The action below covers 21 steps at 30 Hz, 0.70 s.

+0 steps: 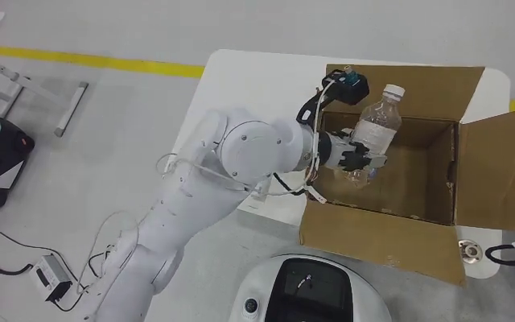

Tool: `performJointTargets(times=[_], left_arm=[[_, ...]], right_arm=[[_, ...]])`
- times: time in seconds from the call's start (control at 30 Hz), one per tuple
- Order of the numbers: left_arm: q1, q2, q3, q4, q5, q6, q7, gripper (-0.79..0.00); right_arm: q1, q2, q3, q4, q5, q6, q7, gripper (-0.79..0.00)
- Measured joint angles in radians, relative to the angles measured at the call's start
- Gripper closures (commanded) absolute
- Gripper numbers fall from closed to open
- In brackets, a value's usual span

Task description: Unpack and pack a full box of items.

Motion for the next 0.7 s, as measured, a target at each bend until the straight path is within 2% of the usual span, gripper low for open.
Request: performJointTargets(times=[0.47,0.7], left_arm=[[0.0,0.0,-0.001,0.0,0.0,0.0,-0.001,0.0],[0.029,0.0,0.01,0.008,-0.017,-0.024,0.061,0.0]], right_arm=[[0.0,0.0,0.0,0.0,0.0,0.0,0.0,0.0],[0.0,0.0,0.0,0.0,0.0,0.0,0.0,0.0]])
